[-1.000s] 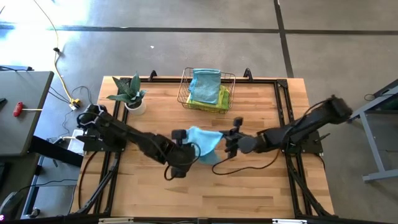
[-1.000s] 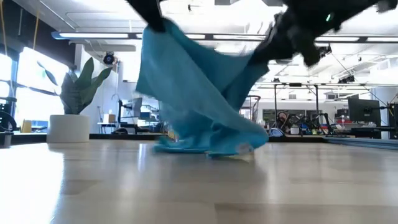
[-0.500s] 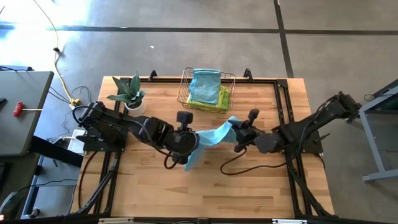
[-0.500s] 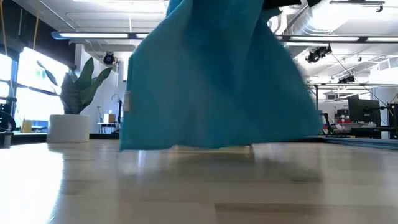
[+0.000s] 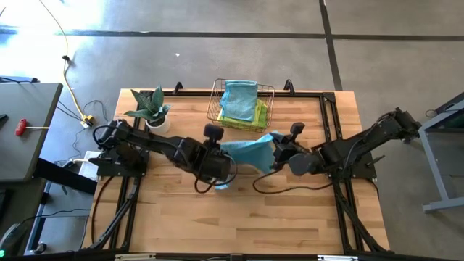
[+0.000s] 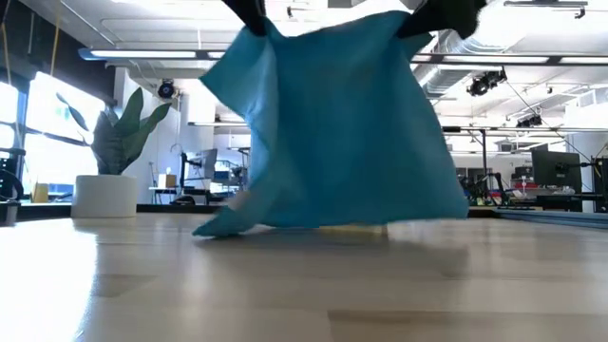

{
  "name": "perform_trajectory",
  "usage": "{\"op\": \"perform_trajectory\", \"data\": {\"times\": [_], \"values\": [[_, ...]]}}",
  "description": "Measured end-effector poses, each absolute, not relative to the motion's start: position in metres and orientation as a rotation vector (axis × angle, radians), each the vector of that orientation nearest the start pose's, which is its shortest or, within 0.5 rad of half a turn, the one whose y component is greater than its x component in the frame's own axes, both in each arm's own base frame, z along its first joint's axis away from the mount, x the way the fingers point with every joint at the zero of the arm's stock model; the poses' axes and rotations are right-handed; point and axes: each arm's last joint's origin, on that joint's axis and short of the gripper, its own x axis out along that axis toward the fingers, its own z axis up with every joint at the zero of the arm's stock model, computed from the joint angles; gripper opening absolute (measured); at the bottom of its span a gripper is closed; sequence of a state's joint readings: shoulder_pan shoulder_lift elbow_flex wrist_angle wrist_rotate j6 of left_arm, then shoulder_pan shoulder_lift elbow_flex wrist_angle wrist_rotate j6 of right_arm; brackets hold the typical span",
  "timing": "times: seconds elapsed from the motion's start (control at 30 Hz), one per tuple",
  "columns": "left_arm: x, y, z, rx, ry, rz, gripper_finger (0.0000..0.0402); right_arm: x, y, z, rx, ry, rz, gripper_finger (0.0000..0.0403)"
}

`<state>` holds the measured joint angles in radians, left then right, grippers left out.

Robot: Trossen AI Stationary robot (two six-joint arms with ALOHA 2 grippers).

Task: Fold microfiber towels
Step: Fold the blue microfiber towel

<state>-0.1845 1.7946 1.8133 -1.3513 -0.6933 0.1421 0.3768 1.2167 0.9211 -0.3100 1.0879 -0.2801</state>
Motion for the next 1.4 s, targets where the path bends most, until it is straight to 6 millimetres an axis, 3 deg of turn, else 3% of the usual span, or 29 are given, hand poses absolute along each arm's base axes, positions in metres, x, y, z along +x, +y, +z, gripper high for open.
{"op": "perform_trajectory", "data": {"times": [0.13,0.27,0.4,0.5,0.6,0.7,0.87,0.97,1.13,1.4], "values": [[0.342,-0.037,0.341,0.856,1.262,0.431,0.0003,0.244,0.058,0.299,-0.767,0.558,-0.713,0.0000],[0.341,-0.040,0.342,0.870,1.246,0.462,0.0003,0.243,0.059,0.299,-0.787,0.566,-0.734,0.0000],[0.340,-0.058,0.340,0.749,1.205,0.395,0.0003,0.237,0.070,0.293,-0.758,0.571,-0.657,0.0000],[0.343,-0.076,0.332,0.523,1.189,0.320,0.0003,0.228,0.082,0.280,-0.571,0.606,-0.465,0.0000],[0.353,-0.097,0.309,0.380,1.232,0.290,0.0003,0.222,0.096,0.261,-0.291,0.721,-0.252,0.0000],[0.370,-0.117,0.271,0.367,1.298,0.275,0.0003,0.221,0.109,0.234,-0.145,0.857,-0.166,0.0000],[0.395,-0.142,0.203,0.357,1.399,0.199,0.0003,0.229,0.131,0.198,-0.067,1.031,-0.087,0.0000],[0.404,-0.148,0.181,0.349,1.396,0.184,0.0005,0.231,0.138,0.182,-0.062,1.130,-0.031,0.0000],[0.410,-0.154,0.178,0.299,1.349,0.153,0.0029,0.232,0.141,0.168,-0.070,1.208,-0.007,0.0000],[0.417,-0.156,0.195,0.235,1.289,0.140,0.0088,0.231,0.140,0.169,-0.071,1.212,-0.013,0.0000]]}}
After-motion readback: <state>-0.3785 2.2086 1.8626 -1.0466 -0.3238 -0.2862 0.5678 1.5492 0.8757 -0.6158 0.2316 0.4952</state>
